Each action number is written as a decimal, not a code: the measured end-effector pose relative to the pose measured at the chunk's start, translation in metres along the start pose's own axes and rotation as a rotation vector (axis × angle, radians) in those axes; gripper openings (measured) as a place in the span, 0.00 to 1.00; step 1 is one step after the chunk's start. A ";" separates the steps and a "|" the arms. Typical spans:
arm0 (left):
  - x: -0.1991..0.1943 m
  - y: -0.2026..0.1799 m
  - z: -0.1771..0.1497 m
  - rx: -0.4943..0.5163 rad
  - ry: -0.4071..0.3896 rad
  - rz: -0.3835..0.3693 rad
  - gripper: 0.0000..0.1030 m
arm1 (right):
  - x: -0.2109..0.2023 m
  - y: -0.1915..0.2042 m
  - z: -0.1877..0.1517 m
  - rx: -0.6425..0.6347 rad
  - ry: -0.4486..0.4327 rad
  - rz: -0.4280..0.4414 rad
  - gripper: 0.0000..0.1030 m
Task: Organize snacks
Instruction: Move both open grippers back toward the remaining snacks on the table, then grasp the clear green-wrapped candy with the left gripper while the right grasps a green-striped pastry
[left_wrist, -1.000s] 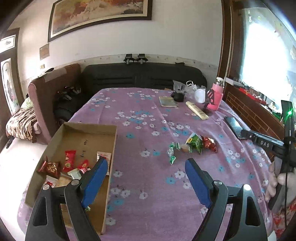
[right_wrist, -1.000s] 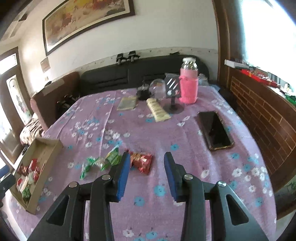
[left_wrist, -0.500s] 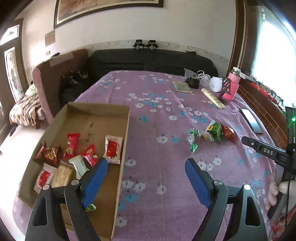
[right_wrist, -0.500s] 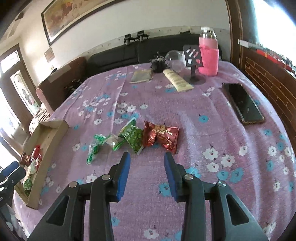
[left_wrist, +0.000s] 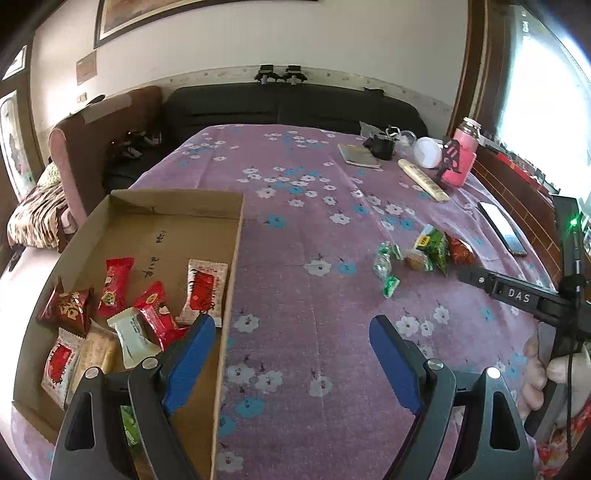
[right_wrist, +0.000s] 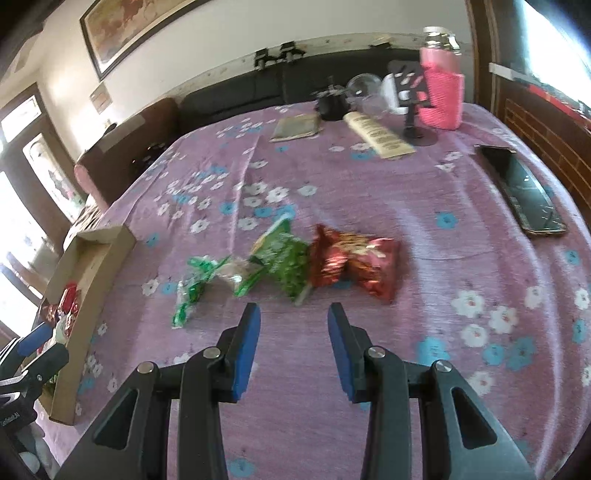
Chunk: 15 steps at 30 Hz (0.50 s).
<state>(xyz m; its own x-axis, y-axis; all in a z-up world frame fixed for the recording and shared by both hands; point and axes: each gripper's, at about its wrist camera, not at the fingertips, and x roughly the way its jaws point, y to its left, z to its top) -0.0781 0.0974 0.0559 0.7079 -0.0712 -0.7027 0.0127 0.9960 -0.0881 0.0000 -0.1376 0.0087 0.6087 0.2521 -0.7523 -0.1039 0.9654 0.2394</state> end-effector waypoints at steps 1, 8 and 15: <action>0.000 0.002 0.001 -0.008 -0.002 -0.004 0.86 | 0.003 0.002 0.002 0.003 0.003 0.007 0.35; 0.001 0.006 0.006 0.001 -0.009 -0.021 0.86 | 0.035 0.024 0.027 -0.017 0.018 0.040 0.35; 0.010 0.000 0.011 0.015 0.014 -0.057 0.86 | 0.053 0.044 0.035 -0.086 0.041 -0.017 0.36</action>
<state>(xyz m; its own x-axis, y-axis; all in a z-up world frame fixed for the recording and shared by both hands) -0.0629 0.0976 0.0566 0.6959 -0.1289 -0.7064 0.0637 0.9910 -0.1181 0.0551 -0.0845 0.0005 0.5783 0.2369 -0.7807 -0.1627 0.9712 0.1742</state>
